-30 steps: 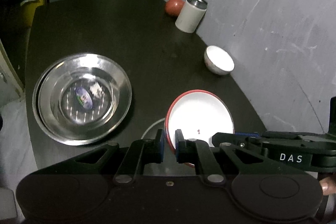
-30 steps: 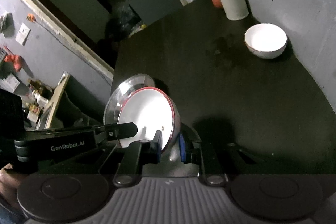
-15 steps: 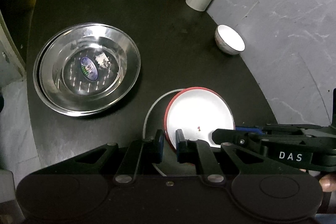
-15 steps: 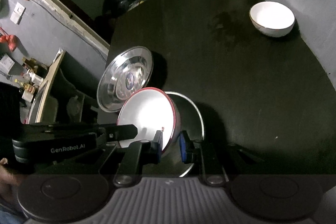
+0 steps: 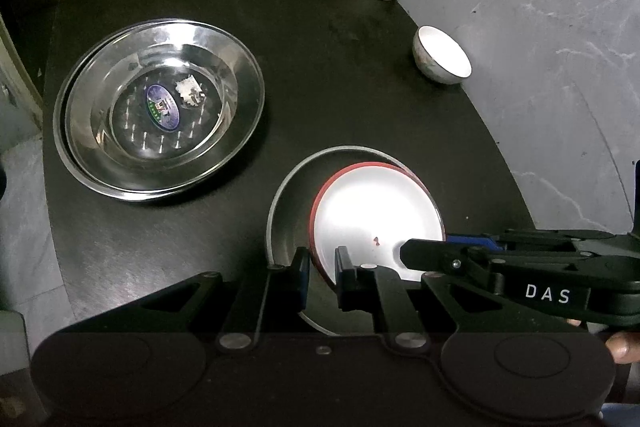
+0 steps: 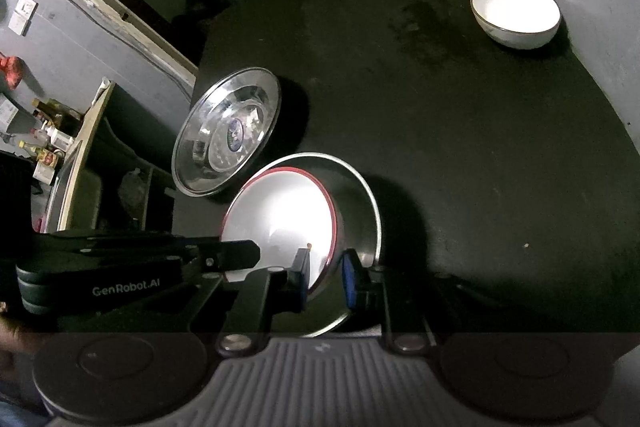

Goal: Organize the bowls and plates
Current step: 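Lower the white bowl into the steel bowl and open both grippers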

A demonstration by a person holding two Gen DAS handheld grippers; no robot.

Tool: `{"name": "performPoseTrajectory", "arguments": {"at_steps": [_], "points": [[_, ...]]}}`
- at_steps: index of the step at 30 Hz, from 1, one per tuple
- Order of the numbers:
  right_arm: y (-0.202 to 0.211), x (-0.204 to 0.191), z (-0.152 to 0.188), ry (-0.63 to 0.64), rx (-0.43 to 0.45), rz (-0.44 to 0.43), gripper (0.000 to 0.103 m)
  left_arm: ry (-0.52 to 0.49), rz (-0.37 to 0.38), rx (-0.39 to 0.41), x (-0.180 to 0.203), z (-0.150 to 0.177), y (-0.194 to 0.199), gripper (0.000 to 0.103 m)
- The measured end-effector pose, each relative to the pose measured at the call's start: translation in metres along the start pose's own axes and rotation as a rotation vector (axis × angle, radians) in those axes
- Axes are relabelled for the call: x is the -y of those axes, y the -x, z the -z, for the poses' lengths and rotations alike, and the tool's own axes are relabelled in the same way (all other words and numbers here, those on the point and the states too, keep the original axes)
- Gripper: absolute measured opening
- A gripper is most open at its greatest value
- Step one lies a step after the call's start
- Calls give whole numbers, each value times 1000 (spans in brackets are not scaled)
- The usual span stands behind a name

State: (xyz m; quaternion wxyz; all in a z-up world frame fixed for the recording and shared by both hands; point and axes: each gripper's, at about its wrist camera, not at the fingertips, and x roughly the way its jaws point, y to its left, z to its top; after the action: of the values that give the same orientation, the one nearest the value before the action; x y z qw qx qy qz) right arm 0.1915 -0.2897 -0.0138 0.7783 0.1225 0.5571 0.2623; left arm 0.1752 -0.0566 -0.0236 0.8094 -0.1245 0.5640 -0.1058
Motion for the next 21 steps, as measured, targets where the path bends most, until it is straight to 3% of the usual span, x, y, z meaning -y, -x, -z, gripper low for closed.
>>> {"name": "performPoseTrajectory", "arguments": {"at_steps": [21], "points": [[-7,3,-2,5,-32,-11,23,22,-16,-24,-2,-2,-8,16]]}}
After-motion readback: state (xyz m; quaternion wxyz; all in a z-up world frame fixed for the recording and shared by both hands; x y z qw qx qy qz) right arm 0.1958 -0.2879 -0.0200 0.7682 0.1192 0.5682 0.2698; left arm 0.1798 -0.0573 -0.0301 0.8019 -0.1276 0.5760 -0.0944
